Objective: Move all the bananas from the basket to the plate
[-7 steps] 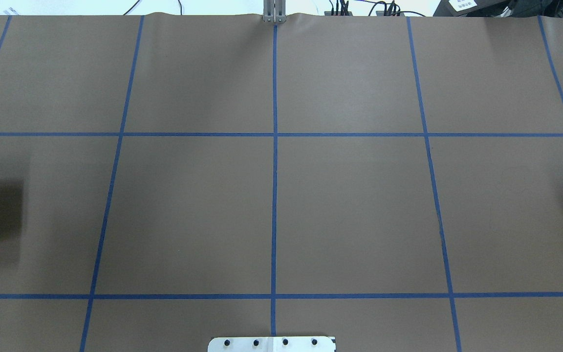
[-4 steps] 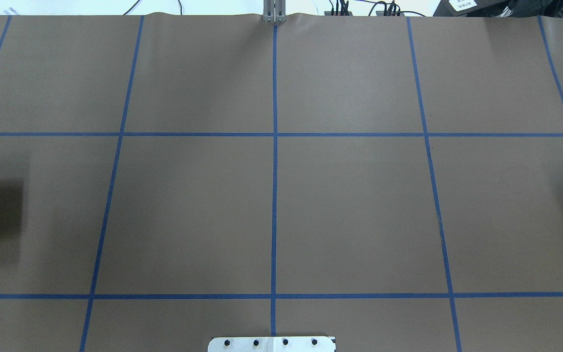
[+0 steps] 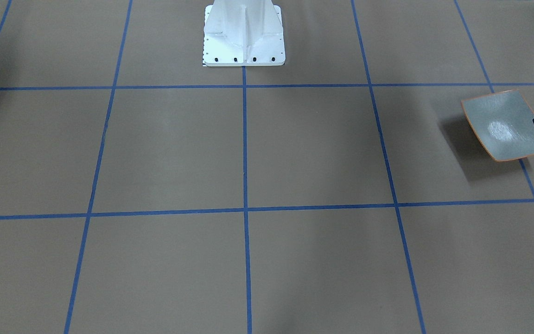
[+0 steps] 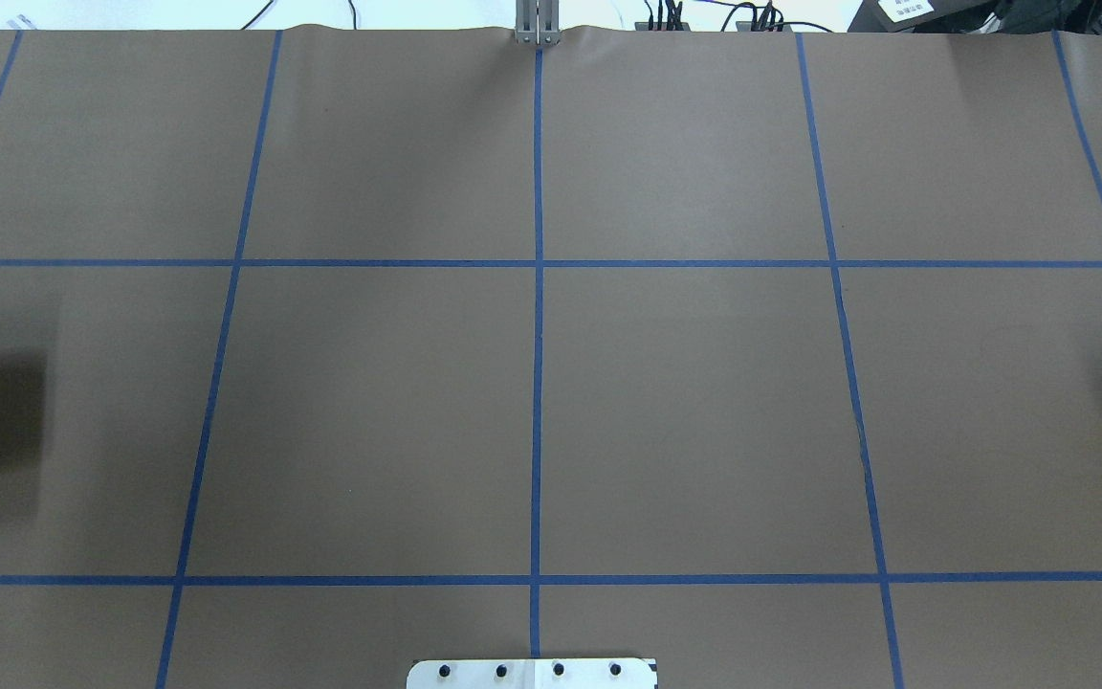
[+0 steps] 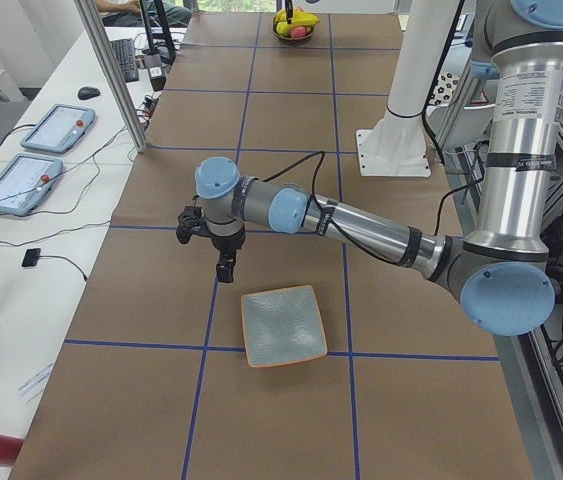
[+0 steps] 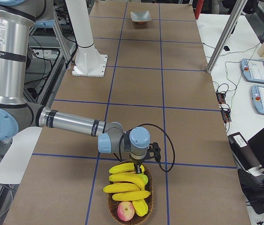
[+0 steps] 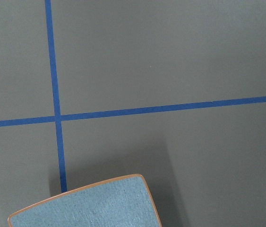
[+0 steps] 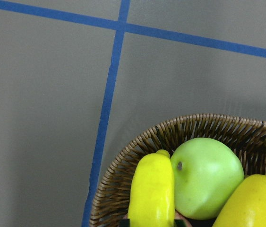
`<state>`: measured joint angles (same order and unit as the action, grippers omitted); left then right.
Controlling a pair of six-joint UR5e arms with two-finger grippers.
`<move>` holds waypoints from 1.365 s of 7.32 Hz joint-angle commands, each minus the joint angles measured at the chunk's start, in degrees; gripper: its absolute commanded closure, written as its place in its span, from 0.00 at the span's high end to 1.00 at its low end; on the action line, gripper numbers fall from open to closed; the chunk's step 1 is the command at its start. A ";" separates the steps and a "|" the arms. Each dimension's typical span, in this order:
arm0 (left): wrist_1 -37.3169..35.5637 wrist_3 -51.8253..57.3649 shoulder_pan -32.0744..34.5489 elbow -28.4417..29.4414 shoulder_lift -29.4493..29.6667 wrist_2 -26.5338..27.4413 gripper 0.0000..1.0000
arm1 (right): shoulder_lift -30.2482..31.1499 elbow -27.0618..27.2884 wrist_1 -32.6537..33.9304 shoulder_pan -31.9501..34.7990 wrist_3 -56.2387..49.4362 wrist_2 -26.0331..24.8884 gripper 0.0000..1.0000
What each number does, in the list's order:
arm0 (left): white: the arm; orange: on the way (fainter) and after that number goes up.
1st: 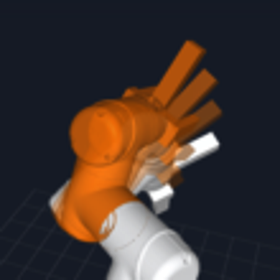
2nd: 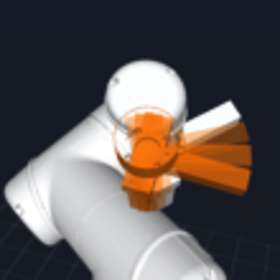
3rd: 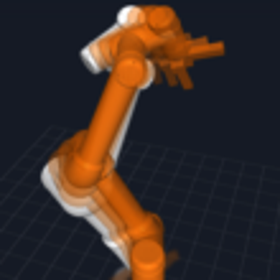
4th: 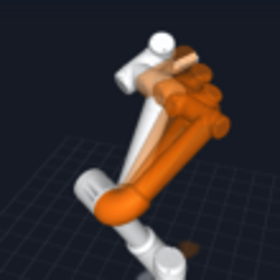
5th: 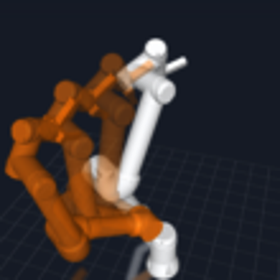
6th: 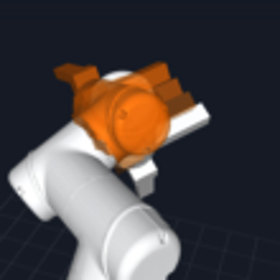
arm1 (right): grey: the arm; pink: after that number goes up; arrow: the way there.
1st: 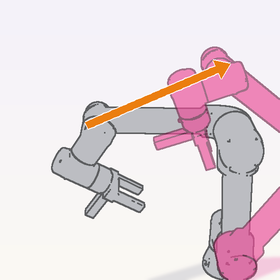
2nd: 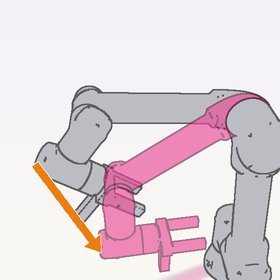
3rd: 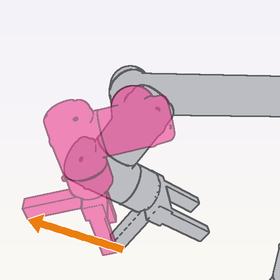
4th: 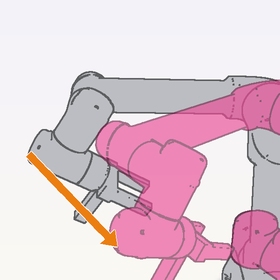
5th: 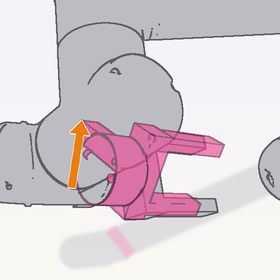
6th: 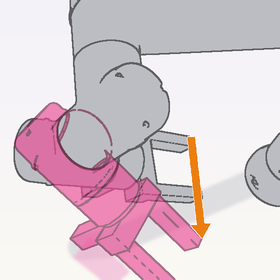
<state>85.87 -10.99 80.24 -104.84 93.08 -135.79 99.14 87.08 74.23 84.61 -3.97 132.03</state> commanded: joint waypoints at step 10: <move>-0.09 -1.23 0.00 -0.80 0.00 0.00 1.00 | -0.62 -0.41 0.56 -0.05 0.45 0.51 0.58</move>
<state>85.79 -12.21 80.24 -105.68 93.08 -135.79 98.60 86.76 74.52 84.56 -4.15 132.53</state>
